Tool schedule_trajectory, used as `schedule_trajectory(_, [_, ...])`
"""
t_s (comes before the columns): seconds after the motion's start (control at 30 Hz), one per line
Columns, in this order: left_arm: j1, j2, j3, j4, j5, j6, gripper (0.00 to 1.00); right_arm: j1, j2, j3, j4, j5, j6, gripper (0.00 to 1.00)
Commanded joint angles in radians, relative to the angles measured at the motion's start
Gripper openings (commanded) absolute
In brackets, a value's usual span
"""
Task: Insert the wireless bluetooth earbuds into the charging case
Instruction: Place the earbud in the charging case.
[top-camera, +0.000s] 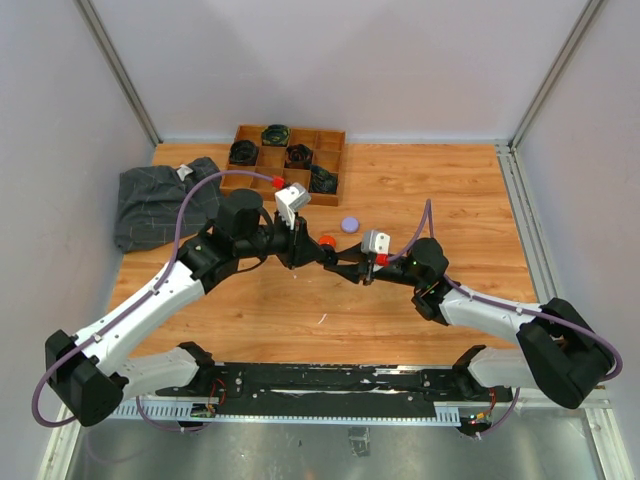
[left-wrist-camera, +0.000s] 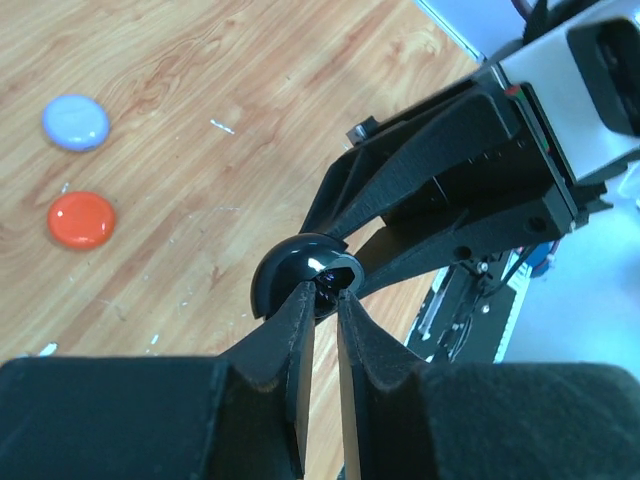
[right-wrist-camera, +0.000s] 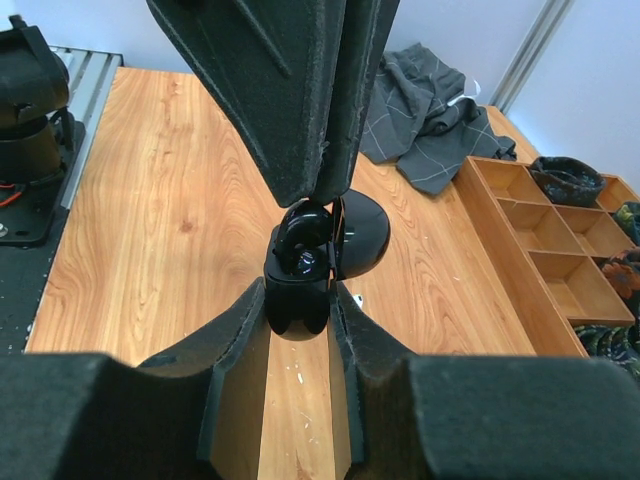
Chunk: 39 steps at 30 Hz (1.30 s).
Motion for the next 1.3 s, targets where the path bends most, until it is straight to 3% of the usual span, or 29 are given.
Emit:
schedule_trajectory(0.0, [-0.011,-0.023,0.017,0.026,0.102,0.174,0.2,0.012,-0.012,0.043,0.024,-0.05,0.041,0.01])
schedule_trajectory(0.27, [-0.012,-0.014,0.001,0.031,0.178,0.305,0.24,0.009,0.003,0.063,0.022,-0.086,0.075,0.01])
schedule_trajectory(0.63, [-0.011,-0.059,-0.027,0.092,0.113,0.273,0.37,0.001,0.009,0.051,0.022,-0.05,0.072,0.01])
schedule_trajectory(0.8, [-0.012,-0.104,-0.046,0.136,-0.103,0.157,0.46,-0.002,0.03,0.035,0.014,0.005,0.054,0.01])
schedule_trajectory(1.07, [0.006,-0.097,-0.074,0.041,-0.603,-0.029,0.6,-0.001,0.037,-0.025,0.051,0.07,0.02,0.01])
schedule_trajectory(1.27, [0.134,-0.02,-0.135,-0.075,-0.718,-0.215,0.61,-0.001,0.04,-0.044,0.048,0.102,-0.015,0.01])
